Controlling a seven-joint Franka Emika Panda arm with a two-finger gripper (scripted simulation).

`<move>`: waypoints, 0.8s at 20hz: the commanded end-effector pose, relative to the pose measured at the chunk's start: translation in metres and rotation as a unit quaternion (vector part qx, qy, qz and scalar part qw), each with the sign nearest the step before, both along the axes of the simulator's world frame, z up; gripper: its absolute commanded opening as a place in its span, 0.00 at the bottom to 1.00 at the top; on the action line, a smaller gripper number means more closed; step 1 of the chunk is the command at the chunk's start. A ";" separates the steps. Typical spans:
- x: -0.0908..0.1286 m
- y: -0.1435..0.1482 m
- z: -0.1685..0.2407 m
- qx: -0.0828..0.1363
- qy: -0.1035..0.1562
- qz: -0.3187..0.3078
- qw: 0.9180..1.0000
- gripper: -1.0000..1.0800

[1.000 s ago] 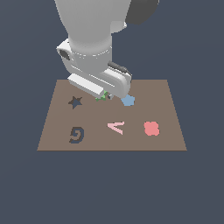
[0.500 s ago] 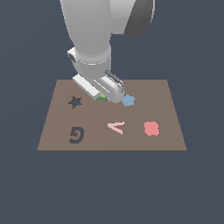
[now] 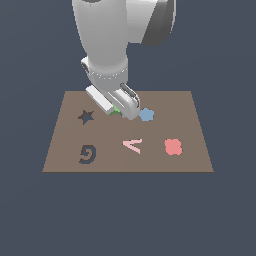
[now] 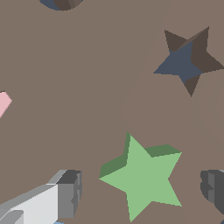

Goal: Insert a designated object into the corresponding slot on a board.

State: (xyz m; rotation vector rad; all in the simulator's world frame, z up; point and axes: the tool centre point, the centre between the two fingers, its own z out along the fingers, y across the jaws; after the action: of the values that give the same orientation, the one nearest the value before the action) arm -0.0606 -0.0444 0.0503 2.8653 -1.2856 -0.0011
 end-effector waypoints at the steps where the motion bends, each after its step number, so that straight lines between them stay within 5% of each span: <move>1: 0.000 0.000 -0.001 0.000 0.000 0.000 1.000 0.96; 10: 0.000 0.000 -0.020 0.000 -0.001 -0.002 1.000 0.96; 11: 0.000 0.000 -0.020 0.000 -0.001 -0.002 1.000 0.00; 16: 0.000 0.000 -0.020 0.000 -0.001 -0.002 1.000 0.00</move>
State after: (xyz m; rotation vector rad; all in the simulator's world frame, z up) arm -0.0605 -0.0437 0.0307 2.8643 -1.2924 0.0017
